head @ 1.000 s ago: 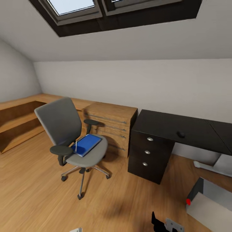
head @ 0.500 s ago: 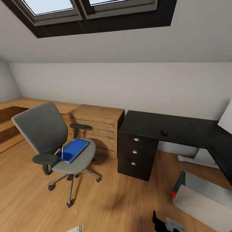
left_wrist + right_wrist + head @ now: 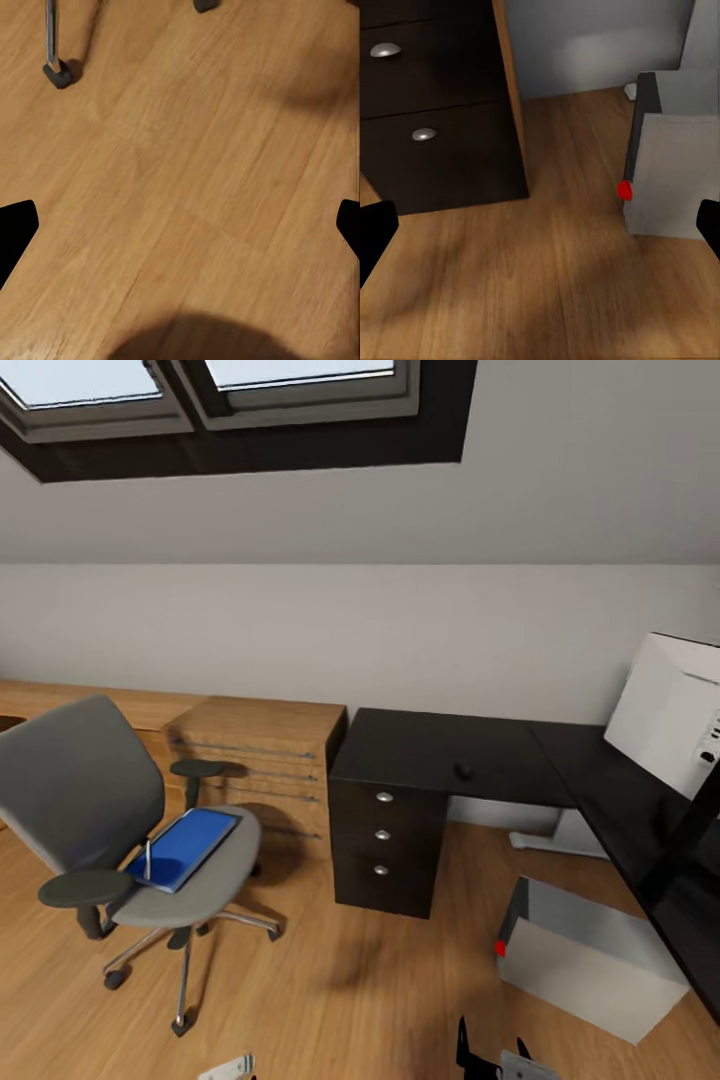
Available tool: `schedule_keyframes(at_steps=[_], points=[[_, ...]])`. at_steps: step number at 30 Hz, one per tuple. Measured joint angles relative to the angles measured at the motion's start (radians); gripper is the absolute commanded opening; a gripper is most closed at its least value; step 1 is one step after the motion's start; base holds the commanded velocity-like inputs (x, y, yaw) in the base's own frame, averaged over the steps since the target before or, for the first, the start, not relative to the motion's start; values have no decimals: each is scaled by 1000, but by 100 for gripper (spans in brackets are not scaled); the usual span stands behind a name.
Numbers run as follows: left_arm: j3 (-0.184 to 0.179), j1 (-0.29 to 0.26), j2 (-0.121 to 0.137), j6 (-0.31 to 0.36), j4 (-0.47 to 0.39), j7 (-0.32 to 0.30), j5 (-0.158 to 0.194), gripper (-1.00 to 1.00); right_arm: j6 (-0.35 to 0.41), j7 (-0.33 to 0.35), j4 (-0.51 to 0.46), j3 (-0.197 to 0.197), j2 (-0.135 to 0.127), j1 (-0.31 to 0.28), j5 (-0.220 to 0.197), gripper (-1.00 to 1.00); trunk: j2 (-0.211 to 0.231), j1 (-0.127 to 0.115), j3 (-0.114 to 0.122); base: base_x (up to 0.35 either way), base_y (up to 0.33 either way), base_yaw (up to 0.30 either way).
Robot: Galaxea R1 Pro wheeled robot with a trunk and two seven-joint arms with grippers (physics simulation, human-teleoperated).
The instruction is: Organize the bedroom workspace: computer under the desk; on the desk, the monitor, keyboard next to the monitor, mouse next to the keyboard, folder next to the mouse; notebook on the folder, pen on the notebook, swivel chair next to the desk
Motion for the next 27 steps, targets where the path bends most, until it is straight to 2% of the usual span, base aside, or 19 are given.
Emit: schedule_keyframes(at_steps=[1,4,16,27], points=[[-1,0,-1,0,0,0,-1,100,-2,0,0,0,10,6,4,100,0,0,1,0,0,-253],[-2,0,-5,0,0,0,-1,100,-2,0,0,-1,17,14,6,100,0,0,2,0,0,-199],[-3,0,-7,-1,0,0,-1,100,0,3,0,-1,24,16,7,100,0,0,4,4,0,-22],[-3,0,-7,-1,0,0,-1,100,14,4,1,-1,25,16,5,100,0,-1,4,258,0,0]])
